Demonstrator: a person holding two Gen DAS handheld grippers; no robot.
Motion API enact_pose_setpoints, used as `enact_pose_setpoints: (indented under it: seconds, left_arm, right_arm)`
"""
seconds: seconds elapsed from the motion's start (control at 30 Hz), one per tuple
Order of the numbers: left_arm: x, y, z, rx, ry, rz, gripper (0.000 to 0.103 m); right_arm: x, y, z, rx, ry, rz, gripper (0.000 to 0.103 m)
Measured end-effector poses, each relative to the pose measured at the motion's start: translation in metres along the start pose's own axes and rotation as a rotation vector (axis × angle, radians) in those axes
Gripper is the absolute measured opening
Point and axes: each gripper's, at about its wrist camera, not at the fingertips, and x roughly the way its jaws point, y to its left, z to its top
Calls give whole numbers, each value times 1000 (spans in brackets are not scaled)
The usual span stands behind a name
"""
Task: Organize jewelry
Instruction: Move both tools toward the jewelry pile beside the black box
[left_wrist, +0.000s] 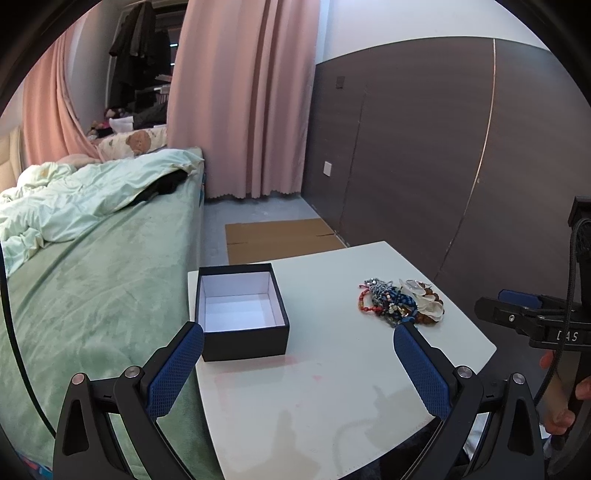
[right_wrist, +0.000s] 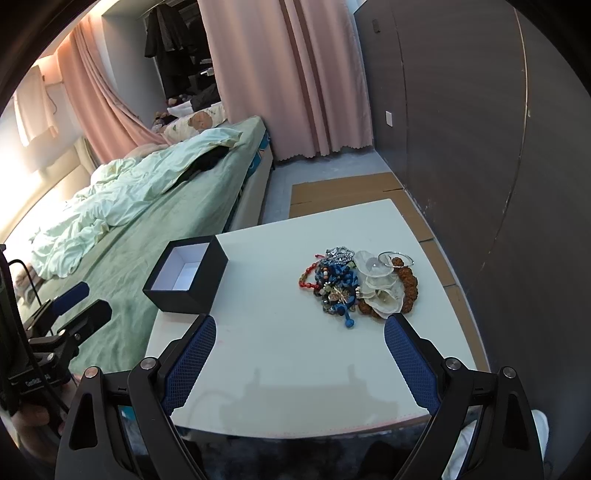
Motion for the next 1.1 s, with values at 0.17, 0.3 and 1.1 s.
enact_pose_setpoints:
  seconds: [0.17, 0.3, 1.1]
  left_arm:
    - [-1, 0, 0, 2, 0, -3, 103]
    - [0, -1, -1, -6, 10, -23, 103]
    - [9, -8, -4, 3, 36, -61, 103]
  right_arm:
    - [0, 1, 0, 1, -1, -3, 93]
    - [1, -4, 0, 1, -1, -17, 93]
    - [2, -1, 0, -10, -4, -34, 93]
